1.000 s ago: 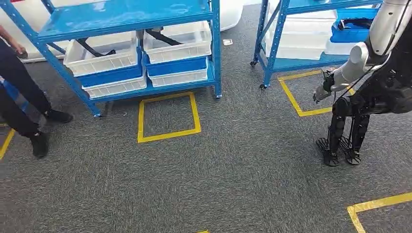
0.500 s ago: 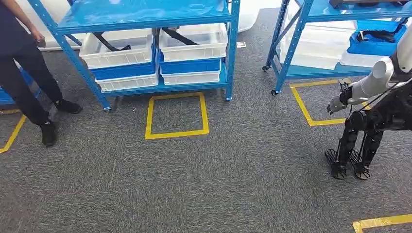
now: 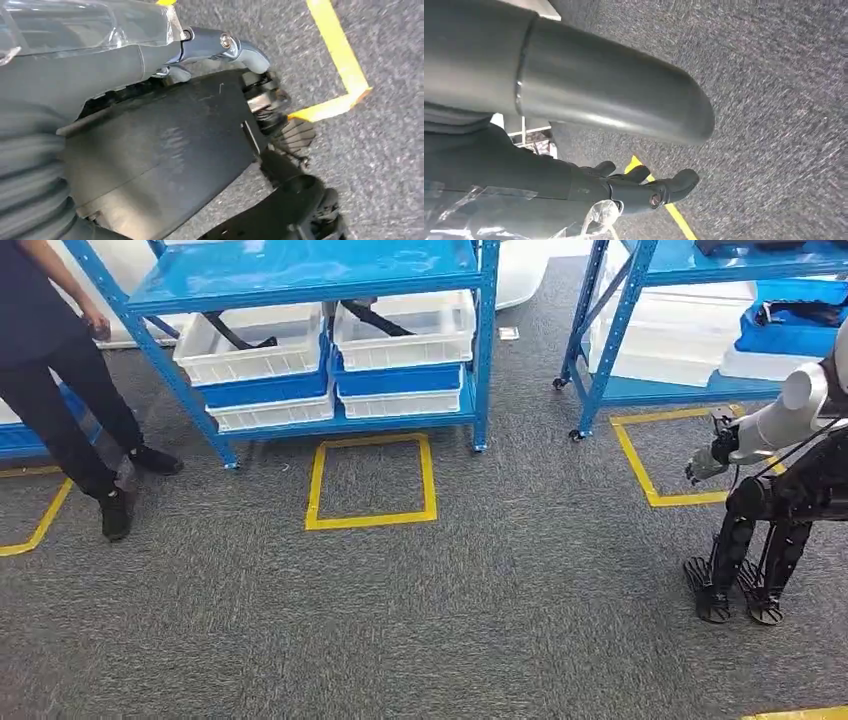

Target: Take the parts from the cabinet and place them on the table.

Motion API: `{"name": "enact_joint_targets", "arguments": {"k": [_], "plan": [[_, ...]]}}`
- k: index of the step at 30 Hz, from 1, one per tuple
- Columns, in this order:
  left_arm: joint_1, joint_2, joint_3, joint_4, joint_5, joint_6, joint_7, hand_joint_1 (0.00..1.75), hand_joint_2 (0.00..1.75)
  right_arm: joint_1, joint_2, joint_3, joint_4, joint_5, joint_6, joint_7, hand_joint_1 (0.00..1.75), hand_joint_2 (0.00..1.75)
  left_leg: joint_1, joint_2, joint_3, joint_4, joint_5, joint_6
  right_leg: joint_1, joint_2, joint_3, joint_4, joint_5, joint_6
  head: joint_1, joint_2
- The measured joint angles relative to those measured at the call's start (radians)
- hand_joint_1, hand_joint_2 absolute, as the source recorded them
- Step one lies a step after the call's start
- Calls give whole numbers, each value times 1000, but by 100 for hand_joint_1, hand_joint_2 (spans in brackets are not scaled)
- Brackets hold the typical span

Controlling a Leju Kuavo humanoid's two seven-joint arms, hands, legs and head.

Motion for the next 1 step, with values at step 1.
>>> {"name": "enact_joint_targets", "arguments": {"k": [1], "plan": [[-4, 0, -1, 0, -1, -1, -3, 0, 175, 0, 1, 0, 2, 0, 2, 0, 0, 175, 0, 1, -32, 69, -23, -2, 0, -3, 0, 0, -1, -1, 0, 0]]}}
